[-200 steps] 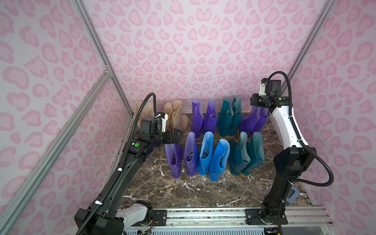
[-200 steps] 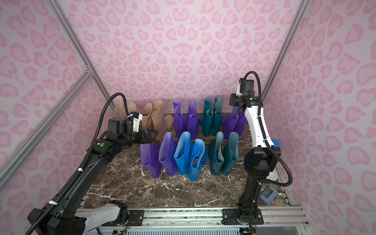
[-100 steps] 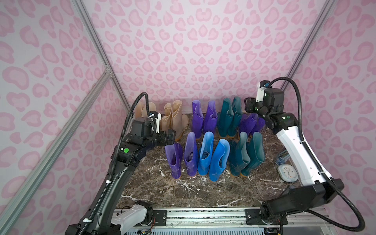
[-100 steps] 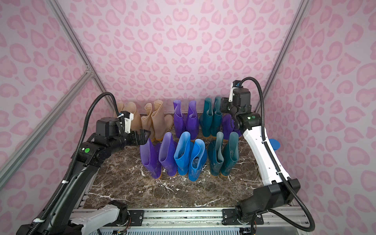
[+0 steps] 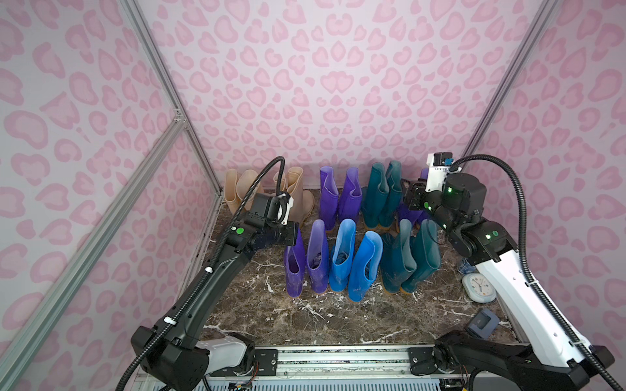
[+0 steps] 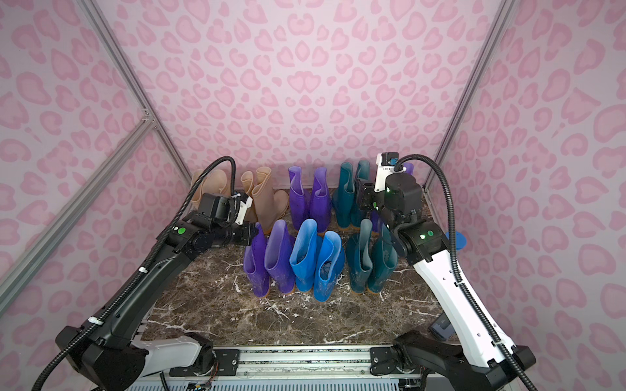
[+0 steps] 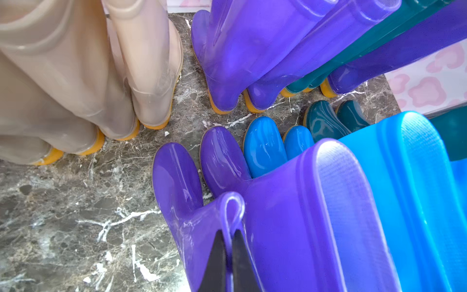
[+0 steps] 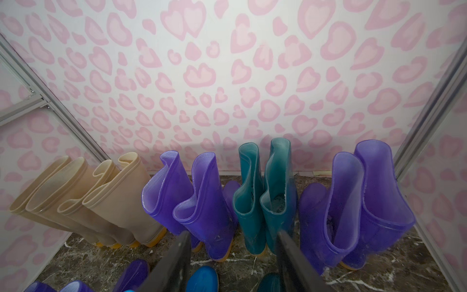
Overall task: Match and arrange rain boots in pairs
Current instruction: Adjust the rain boot at the center of the board.
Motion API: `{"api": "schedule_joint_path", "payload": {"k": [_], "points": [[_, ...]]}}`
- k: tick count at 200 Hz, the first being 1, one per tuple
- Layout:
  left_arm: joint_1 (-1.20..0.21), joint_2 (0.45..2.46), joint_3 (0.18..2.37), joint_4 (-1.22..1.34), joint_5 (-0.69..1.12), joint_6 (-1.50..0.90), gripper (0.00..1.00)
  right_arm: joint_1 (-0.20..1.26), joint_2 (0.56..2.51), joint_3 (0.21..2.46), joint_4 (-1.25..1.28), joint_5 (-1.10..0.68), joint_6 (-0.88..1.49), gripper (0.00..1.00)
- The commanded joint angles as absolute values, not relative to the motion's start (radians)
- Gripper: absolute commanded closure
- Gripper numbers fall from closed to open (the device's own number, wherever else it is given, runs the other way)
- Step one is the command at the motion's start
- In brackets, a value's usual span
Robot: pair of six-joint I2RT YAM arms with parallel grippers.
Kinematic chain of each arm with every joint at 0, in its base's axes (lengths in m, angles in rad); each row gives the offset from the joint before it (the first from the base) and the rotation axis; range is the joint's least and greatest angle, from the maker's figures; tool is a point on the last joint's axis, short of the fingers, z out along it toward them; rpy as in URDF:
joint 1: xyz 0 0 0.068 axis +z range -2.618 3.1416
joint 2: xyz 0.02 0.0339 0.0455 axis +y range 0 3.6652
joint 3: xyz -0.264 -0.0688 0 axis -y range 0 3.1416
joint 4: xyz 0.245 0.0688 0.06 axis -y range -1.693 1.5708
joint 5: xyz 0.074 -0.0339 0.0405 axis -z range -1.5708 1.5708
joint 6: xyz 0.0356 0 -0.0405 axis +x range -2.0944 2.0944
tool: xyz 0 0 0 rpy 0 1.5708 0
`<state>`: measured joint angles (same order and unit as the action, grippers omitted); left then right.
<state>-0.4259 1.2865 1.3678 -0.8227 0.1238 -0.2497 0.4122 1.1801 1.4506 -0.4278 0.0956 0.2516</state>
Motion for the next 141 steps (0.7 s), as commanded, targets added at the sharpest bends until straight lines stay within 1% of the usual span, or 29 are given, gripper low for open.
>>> {"api": "schedule_joint_path", "payload": {"k": [1, 29, 50, 98, 107, 118, 121, 124, 129, 132, 133, 136, 141], "points": [[-0.430, 1.296, 1.399, -0.814, 0.138, -0.219, 0.98, 0.413, 1.169, 1.442, -0.409, 0.107, 0.253, 0.44], [-0.436, 1.260, 1.392, -0.762, 0.167, -0.190, 0.98, 0.414, 1.157, 1.421, -0.408, 0.111, 0.250, 0.44], [-0.436, 1.234, 1.357, -0.738, 0.139, -0.166, 0.98, 0.414, 1.157, 1.417, -0.406, 0.109, 0.249, 0.44], [-0.433, 1.220, 1.288, -0.693, 0.135, -0.224, 0.97, 0.414, 1.176, 1.424, -0.405, 0.104, 0.246, 0.44], [-0.430, 1.221, 1.282, -0.693, 0.127, -0.228, 0.89, 0.413, 1.180, 1.428, -0.412, 0.101, 0.243, 0.44], [-0.421, 1.224, 1.276, -0.696, 0.127, -0.229, 0.87, 0.413, 1.184, 1.433, -0.425, 0.095, 0.239, 0.44], [-0.418, 1.224, 1.276, -0.699, 0.127, -0.231, 0.85, 0.414, 1.184, 1.434, -0.429, 0.092, 0.238, 0.44], [-0.416, 1.224, 1.275, -0.699, 0.128, -0.234, 0.81, 0.414, 1.184, 1.436, -0.434, 0.087, 0.238, 0.44], [-0.410, 1.223, 1.275, -0.700, 0.131, -0.239, 0.70, 0.413, 1.184, 1.436, -0.438, 0.081, 0.238, 0.44], [-0.408, 1.223, 1.275, -0.701, 0.134, -0.242, 0.66, 0.414, 1.183, 1.435, -0.441, 0.077, 0.239, 0.43], [-0.407, 1.223, 1.275, -0.701, 0.136, -0.242, 0.64, 0.414, 1.183, 1.434, -0.441, 0.076, 0.239, 0.43], [-0.405, 1.221, 1.275, -0.700, 0.141, -0.242, 0.61, 0.415, 1.182, 1.432, -0.444, 0.073, 0.241, 0.43], [-0.399, 1.221, 1.277, -0.700, 0.149, -0.240, 0.60, 0.417, 1.180, 1.429, -0.450, 0.071, 0.246, 0.43]]}}
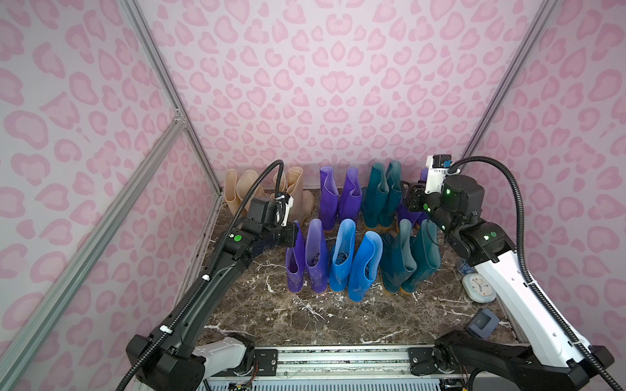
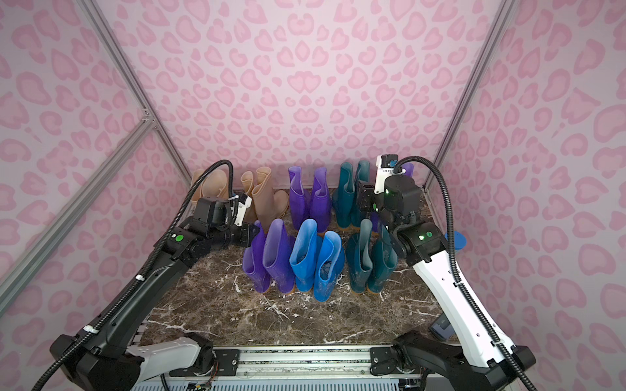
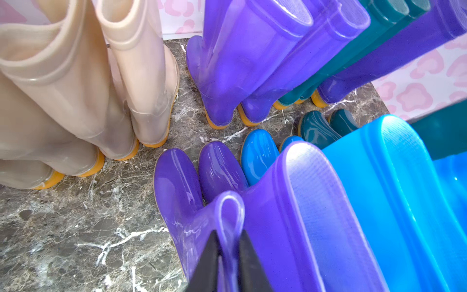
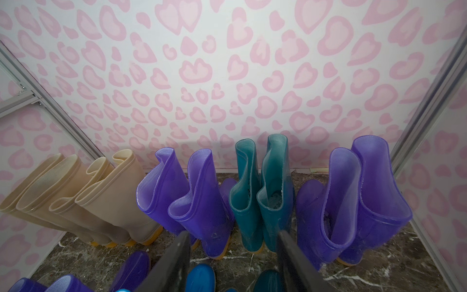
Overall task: Match and arrange rain boots in pairs
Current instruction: Adjust the rain boot at the center of the board.
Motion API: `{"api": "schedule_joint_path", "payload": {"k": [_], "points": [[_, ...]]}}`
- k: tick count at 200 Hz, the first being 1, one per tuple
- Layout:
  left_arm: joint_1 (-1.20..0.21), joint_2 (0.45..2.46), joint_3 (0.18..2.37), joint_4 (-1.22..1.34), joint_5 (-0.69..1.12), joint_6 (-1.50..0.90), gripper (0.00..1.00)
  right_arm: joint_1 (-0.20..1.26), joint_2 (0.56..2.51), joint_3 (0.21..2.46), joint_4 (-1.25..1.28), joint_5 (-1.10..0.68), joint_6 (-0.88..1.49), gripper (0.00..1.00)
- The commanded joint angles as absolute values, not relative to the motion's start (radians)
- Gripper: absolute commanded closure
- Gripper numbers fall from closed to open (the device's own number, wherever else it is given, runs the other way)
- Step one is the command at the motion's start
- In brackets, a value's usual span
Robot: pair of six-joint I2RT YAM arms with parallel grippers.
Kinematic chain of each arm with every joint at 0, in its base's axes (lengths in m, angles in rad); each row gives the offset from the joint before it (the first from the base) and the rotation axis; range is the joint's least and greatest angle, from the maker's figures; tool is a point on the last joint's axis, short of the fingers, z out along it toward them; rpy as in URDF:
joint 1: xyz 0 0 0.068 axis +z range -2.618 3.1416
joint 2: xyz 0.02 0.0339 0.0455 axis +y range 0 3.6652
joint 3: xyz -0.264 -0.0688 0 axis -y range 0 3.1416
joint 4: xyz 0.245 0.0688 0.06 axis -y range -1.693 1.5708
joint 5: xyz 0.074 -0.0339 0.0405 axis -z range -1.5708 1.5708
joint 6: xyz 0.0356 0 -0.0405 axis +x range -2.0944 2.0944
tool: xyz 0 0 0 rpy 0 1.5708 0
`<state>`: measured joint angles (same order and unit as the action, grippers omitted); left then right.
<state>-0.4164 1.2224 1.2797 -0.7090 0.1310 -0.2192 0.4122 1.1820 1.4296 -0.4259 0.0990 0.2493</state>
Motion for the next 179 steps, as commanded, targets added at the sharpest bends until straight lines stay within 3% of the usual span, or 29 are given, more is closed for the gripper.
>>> {"api": "schedule_joint_path", "payload": {"k": [1, 15, 31, 44, 65, 87, 108, 137, 149, 171, 179], "points": [[-0.399, 1.221, 1.278, -0.701, 0.150, -0.240, 0.60, 0.417, 1.179, 1.428, -0.451, 0.071, 0.246, 0.43], [-0.391, 1.223, 1.302, -0.720, 0.150, -0.237, 0.42, 0.437, 1.175, 1.422, -0.476, 0.078, 0.258, 0.42], [-0.391, 1.225, 1.336, -0.752, 0.162, -0.223, 0.35, 0.491, 1.175, 1.415, -0.520, 0.134, 0.281, 0.42], [-0.390, 1.221, 1.365, -0.775, 0.154, -0.220, 0.22, 0.549, 1.171, 1.399, -0.554, 0.194, 0.313, 0.41], [-0.390, 1.200, 1.394, -0.797, 0.152, -0.207, 0.15, 0.648, 1.166, 1.343, -0.591, 0.224, 0.368, 0.39], [-0.389, 1.167, 1.397, -0.781, 0.118, -0.192, 0.00, 0.725, 1.171, 1.266, -0.603, 0.196, 0.411, 0.35], [-0.383, 1.144, 1.359, -0.731, 0.024, -0.192, 0.01, 0.772, 1.204, 1.224, -0.589, 0.127, 0.420, 0.32], [-0.358, 1.105, 1.255, -0.619, 0.002, -0.215, 0.01, 0.776, 1.257, 1.220, -0.611, 0.190, 0.411, 0.31], [-0.341, 1.095, 1.241, -0.610, 0.012, -0.220, 0.01, 0.762, 1.276, 1.232, -0.620, 0.178, 0.399, 0.43], [-0.318, 1.069, 1.202, -0.588, 0.017, -0.221, 0.01, 0.734, 1.307, 1.245, -0.615, 0.149, 0.335, 0.85], [-0.312, 1.060, 1.187, -0.578, 0.023, -0.222, 0.01, 0.719, 1.316, 1.246, -0.612, 0.143, 0.307, 0.94]]}}
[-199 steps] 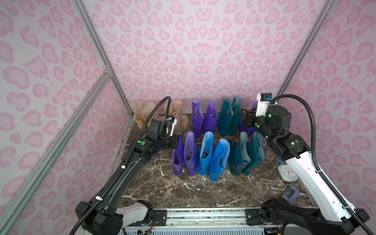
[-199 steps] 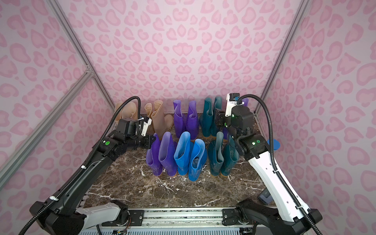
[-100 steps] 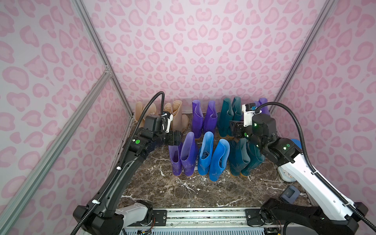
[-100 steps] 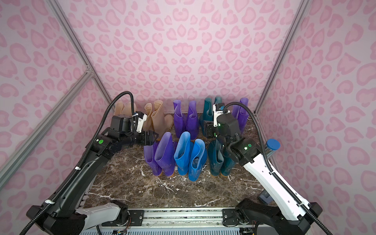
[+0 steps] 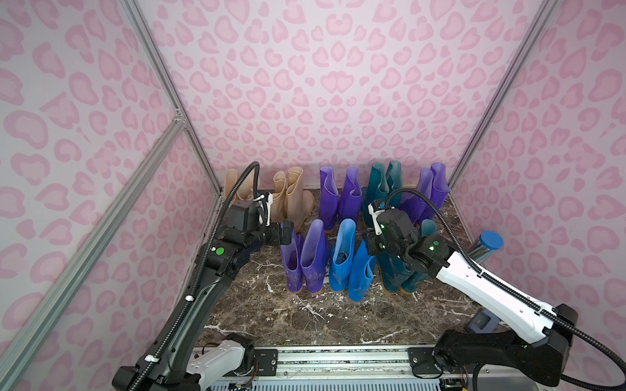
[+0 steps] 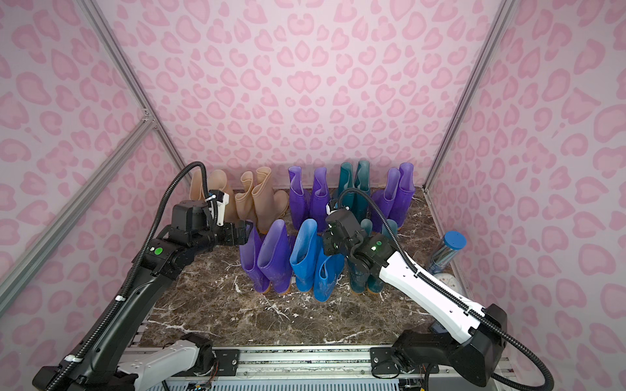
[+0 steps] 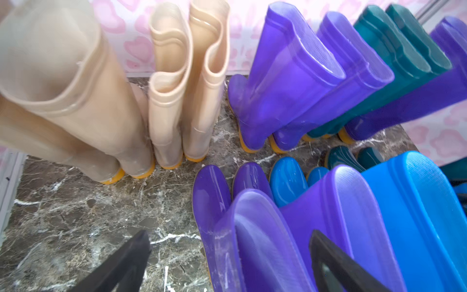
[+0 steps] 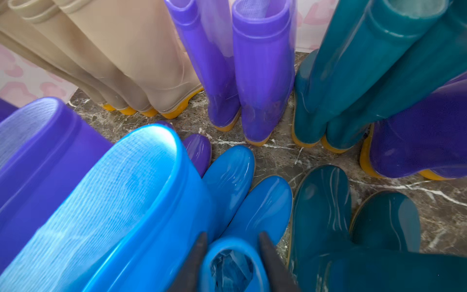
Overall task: Match and arrange rain boots in pairs
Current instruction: Adjust the rain boot at the center of the board.
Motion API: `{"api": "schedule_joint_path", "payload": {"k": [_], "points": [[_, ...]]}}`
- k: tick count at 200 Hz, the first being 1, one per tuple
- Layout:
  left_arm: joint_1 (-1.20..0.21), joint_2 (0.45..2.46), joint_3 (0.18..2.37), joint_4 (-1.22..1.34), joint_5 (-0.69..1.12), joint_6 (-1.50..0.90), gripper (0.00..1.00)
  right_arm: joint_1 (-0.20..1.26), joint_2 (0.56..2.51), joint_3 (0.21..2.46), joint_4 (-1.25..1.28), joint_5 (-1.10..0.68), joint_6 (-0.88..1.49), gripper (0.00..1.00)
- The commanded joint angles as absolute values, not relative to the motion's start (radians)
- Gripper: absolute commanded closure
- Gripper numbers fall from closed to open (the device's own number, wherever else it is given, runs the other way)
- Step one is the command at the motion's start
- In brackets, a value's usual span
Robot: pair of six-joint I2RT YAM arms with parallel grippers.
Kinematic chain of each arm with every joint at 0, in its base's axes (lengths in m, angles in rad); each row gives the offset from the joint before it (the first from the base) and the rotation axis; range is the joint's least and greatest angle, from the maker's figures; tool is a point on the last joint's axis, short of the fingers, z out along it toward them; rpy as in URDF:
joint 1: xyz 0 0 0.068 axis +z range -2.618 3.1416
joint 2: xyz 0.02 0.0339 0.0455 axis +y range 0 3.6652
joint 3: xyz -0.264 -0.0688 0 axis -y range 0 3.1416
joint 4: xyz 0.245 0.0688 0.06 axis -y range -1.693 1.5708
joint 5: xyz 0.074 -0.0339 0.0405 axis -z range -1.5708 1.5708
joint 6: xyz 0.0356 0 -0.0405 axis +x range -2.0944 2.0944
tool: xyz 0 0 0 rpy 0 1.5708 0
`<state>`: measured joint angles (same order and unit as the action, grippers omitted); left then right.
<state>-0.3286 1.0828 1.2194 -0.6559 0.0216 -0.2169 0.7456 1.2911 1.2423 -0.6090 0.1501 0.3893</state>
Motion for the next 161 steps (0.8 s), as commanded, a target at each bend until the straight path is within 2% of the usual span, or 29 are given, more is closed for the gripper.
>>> {"api": "schedule_joint_path", "payload": {"k": [1, 7, 95, 130, 161], "points": [[-0.312, 1.059, 1.186, -0.577, 0.024, -0.222, 0.01, 0.717, 1.317, 1.247, -0.611, 0.141, 0.302, 0.95], [-0.308, 1.056, 1.179, -0.572, 0.027, -0.222, 0.00, 0.708, 1.322, 1.247, -0.606, 0.137, 0.280, 1.00], [-0.297, 1.051, 1.169, -0.567, 0.056, -0.229, 0.01, 0.634, 1.354, 1.271, -0.524, 0.156, 0.079, 1.00], [-0.296, 1.048, 1.164, -0.566, 0.063, -0.230, 0.01, 0.713, 1.349, 1.285, -0.556, 0.203, 0.009, 1.00], [-0.296, 1.053, 1.164, -0.556, 0.101, -0.230, 0.01, 0.788, 1.335, 1.271, -0.562, 0.348, -0.034, 1.00]]}}
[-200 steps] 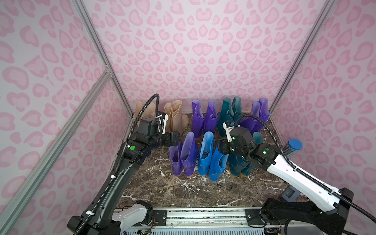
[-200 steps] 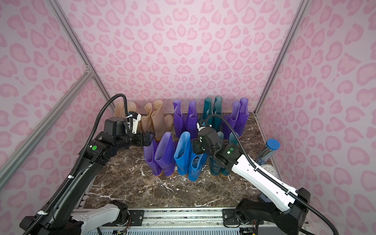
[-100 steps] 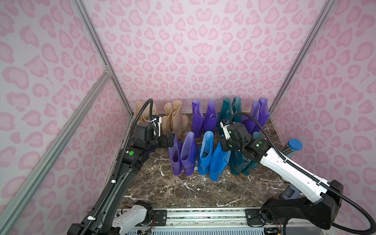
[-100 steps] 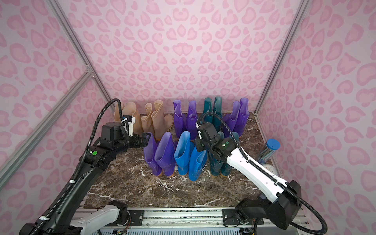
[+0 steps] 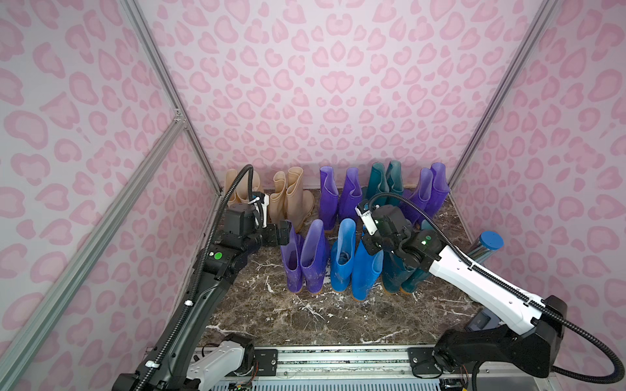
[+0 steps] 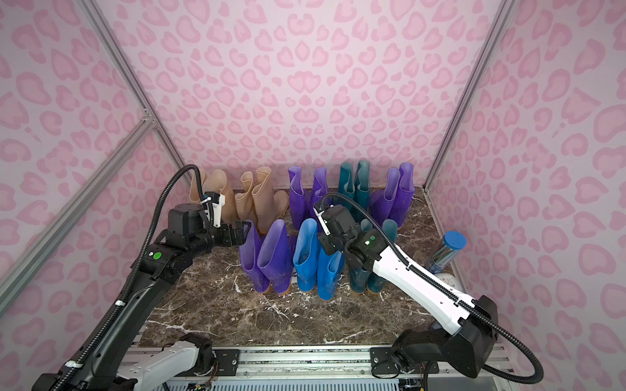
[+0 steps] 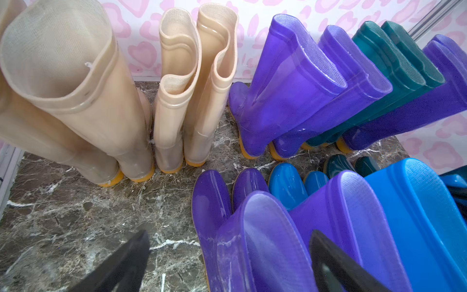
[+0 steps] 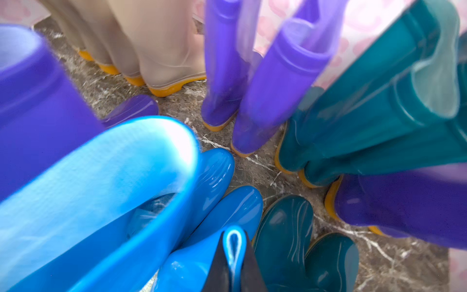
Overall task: Match and arrange rain boots in pairs
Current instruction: Adjust the rain boot at the center of the board.
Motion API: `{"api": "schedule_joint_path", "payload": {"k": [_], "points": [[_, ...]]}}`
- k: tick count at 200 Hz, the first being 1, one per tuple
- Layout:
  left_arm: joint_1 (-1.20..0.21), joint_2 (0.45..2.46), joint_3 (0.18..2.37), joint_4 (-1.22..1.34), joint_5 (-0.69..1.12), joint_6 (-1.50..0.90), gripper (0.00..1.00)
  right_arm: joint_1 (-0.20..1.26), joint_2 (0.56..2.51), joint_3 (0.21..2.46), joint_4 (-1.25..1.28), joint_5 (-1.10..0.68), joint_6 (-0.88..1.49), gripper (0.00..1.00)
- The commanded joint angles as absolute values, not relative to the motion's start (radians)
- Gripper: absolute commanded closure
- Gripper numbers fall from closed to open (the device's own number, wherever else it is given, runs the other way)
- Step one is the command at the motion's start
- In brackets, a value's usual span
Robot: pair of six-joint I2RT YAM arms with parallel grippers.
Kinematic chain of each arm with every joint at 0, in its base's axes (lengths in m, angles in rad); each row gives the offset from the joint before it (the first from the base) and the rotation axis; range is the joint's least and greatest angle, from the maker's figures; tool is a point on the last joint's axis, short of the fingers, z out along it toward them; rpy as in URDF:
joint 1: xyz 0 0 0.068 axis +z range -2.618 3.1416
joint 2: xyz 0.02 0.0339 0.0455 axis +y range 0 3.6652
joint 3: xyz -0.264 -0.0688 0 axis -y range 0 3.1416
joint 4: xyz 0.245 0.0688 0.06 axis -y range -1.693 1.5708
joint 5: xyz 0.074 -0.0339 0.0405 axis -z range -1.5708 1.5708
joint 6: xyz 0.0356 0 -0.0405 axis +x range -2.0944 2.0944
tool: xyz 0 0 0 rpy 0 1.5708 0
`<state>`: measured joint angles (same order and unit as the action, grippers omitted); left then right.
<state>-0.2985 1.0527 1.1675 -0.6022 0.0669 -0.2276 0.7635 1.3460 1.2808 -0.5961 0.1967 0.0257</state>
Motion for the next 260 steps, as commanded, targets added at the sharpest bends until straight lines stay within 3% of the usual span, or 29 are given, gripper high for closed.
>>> {"api": "schedule_joint_path", "payload": {"k": [1, 84, 113, 130, 141, 194, 217, 245, 251, 255, 260], "points": [[-0.296, 1.054, 1.164, -0.555, 0.103, -0.230, 0.01, 0.788, 1.335, 1.269, -0.560, 0.351, -0.035, 1.00], [-0.296, 1.051, 1.163, -0.549, 0.129, -0.231, 0.01, 0.738, 1.276, 1.141, -0.373, 0.483, -0.084, 1.00], [-0.297, 1.041, 1.160, -0.546, 0.125, -0.226, 0.01, 0.732, 1.270, 1.143, -0.375, 0.352, -0.073, 1.00], [-0.297, 1.034, 1.158, -0.545, 0.121, -0.226, 0.01, 0.760, 1.272, 1.129, -0.381, 0.346, -0.057, 0.91], [-0.296, 1.034, 1.160, -0.546, 0.127, -0.229, 0.01, 0.767, 1.276, 1.132, -0.399, 0.329, -0.044, 0.75], [-0.296, 1.022, 1.184, -0.551, 0.123, -0.221, 0.01, 0.770, 1.188, 1.221, -0.451, 0.363, 0.028, 0.39], [-0.297, 0.997, 1.197, -0.542, 0.086, -0.218, 0.01, 0.760, 1.136, 1.277, -0.456, 0.410, 0.059, 0.33], [-0.297, 0.945, 1.227, -0.569, -0.047, -0.237, 0.01, 0.717, 1.016, 1.237, -0.343, 0.630, 0.109, 0.24], [-0.297, 0.932, 1.234, -0.584, -0.076, -0.237, 0.01, 0.715, 0.981, 1.215, -0.306, 0.691, 0.107, 0.17], [-0.297, 0.923, 1.237, -0.592, -0.100, -0.235, 0.01, 0.715, 0.955, 1.197, -0.278, 0.705, 0.077, 0.03], [-0.297, 0.913, 1.240, -0.602, -0.126, -0.236, 0.01, 0.715, 0.918, 1.163, -0.231, 0.725, 0.056, 0.00]]}}
